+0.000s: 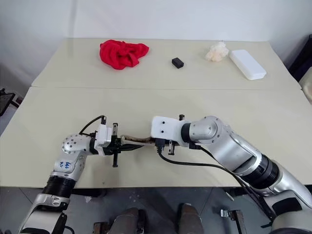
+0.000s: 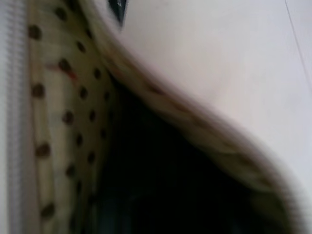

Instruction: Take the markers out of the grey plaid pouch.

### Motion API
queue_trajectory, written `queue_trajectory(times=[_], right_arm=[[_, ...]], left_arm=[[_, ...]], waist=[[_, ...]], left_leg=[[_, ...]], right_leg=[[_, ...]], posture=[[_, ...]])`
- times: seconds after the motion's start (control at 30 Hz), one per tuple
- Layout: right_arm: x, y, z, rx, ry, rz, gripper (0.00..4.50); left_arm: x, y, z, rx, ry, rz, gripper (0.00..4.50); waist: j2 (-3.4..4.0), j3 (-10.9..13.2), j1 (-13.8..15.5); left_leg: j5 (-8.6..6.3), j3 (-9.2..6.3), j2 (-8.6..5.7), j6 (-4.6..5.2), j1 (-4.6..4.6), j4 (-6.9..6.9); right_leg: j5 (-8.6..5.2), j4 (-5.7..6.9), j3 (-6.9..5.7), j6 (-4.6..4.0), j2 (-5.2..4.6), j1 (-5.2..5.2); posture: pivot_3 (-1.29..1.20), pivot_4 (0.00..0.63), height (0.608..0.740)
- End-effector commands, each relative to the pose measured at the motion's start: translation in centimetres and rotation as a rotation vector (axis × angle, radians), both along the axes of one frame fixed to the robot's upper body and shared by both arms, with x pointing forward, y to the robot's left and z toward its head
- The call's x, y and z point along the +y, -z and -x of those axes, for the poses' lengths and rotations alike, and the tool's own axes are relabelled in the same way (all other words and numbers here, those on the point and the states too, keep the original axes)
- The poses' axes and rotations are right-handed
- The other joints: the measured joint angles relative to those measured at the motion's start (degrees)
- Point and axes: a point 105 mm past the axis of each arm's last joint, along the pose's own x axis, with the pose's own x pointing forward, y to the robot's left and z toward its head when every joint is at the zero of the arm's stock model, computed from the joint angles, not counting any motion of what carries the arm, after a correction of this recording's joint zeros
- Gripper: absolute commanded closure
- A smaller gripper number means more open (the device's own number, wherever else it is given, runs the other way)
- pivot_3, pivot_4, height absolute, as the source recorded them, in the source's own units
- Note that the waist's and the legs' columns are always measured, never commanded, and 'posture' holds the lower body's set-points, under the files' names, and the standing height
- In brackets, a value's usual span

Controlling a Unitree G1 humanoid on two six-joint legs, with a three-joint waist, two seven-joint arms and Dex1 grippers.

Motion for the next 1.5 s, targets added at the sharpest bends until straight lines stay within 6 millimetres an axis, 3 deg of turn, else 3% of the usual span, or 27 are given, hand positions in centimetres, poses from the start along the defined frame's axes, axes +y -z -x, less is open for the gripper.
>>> queue_trajectory(times=[0.03, 0.13, 0.27, 0.5, 0.67, 0.8, 0.9, 1.0, 1.2, 1.27, 1.5], right_arm=[[0.5, -1.5, -0.9, -0.138, -0.024, 0.032, 2.27], [1.5, -1.0, -1.5, -0.177, -0.041, 0.052, 1.37], [2.7, 0.4, -2.2, -0.168, -0.042, 0.061, 1.37], [2.3, 1.8, -3.2, -0.217, -0.070, 0.150, 1.37], [2.8, 4.2, -3.5, -0.186, -0.175, 0.160, 1.37], [2.8, 4.1, -5.0, -0.221, -0.169, 0.140, 1.37], [3.4, 4.4, -4.8, -0.203, -0.222, 0.121, 1.37], [3.7, 4.8, -4.6, -0.196, -0.263, 0.118, 1.93], [3.3, 5.0, -4.6, -0.212, -0.283, 0.130, 3.72], [3.0, 4.6, -4.6, -0.224, -0.289, 0.133, 3.92], [0.4, 2.4, -3.1, -0.277, -0.325, 0.146, 3.98]], left_arm=[[-0.4, -0.8, 0.4, -0.026, 0.027, 0.020, 4.50], [-0.6, -1.1, 0.4, -0.014, 0.037, 0.029, 4.50], [-1.0, -1.3, 0.4, -0.001, 0.046, 0.043, 4.50], [-1.3, -1.6, 0.3, 0.023, 0.059, 0.056, 4.50], [-1.5, -1.5, 0.6, 0.054, 0.085, 0.056, 4.50], [-1.4, -1.6, 0.7, 0.067, 0.087, 0.061, 4.50], [-1.4, -1.7, 0.6, 0.072, 0.082, 0.064, 4.50], [-1.3, -1.7, 0.6, 0.073, 0.078, 0.066, 4.50], [-1.0, -1.9, 0.5, 0.071, 0.066, 0.066, 4.50], [-0.9, -1.9, 0.5, 0.071, 0.061, 0.065, 4.50], [-0.1, -2.0, -0.1, 0.065, 0.001, 0.074, 4.50]], waist=[[0.00, 0.00, -0.04], [0.00, 0.00, -0.06], [0.00, 0.00, -0.27], [0.00, 0.00, -0.31], [0.00, 0.00, -1.02], [0.01, -0.01, -1.53], [0.02, -0.01, -1.75], [0.02, -0.01, -1.75], [0.02, -0.02, -1.70], [0.03, -0.02, -1.48], [0.02, -0.02, -1.27]], left_leg=[[0.00, 0.01, 0.00, 0.00, 0.00, 0.00], [0.00, 0.01, 0.00, 0.00, 0.00, 0.00], [0.00, 0.02, 0.00, -0.01, 0.00, 0.00], [0.01, 0.01, 0.00, -0.01, 0.00, -0.01], [0.01, 0.01, 0.00, -0.02, 0.02, -0.02], [0.03, 0.01, 0.00, -0.05, 0.06, -0.05], [0.04, 0.02, 0.02, -0.08, 0.09, -0.06], [0.05, 0.01, 0.03, -0.08, 0.09, -0.06], [0.05, 0.01, 0.03, -0.08, 0.09, -0.05], [0.05, 0.01, 0.03, -0.08, 0.10, -0.04], [0.04, -0.01, 0.01, -0.07, 0.08, -0.03]], right_leg=[[0.00, 0.00, 0.00, 0.00, 0.00, -0.01], [0.00, 0.00, 0.00, 0.00, 0.00, -0.01], [0.00, 0.02, 0.00, 0.00, 0.00, -0.01], [0.00, 0.02, -0.01, 0.00, 0.01, 0.00], [0.00, 0.02, -0.02, 0.00, 0.01, 0.02], [0.00, 0.02, -0.02, 0.00, 0.02, 0.03], [0.00, 0.05, -0.02, 0.00, 0.03, 0.03], [0.00, 0.05, -0.01, -0.01, 0.03, 0.03], [0.00, 0.08, -0.01, 0.00, 0.03, 0.03], [0.00, 0.08, -0.01, -0.01, 0.02, 0.06], [0.00, 0.06, -0.01, 0.00, 0.00, 0.07]], posture=[[0.00, 0.150, 0.740], [0.00, 0.150, 0.740], [0.00, 0.150, 0.740], [0.00, 0.150, 0.740], [0.00, 0.150, 0.740], [0.00, 0.150, 0.740], [0.00, 0.150, 0.740], [0.00, 0.150, 0.740], [0.00, 0.150, 0.740], [0.00, 0.150, 0.740], [0.00, 0.150, 0.740]])
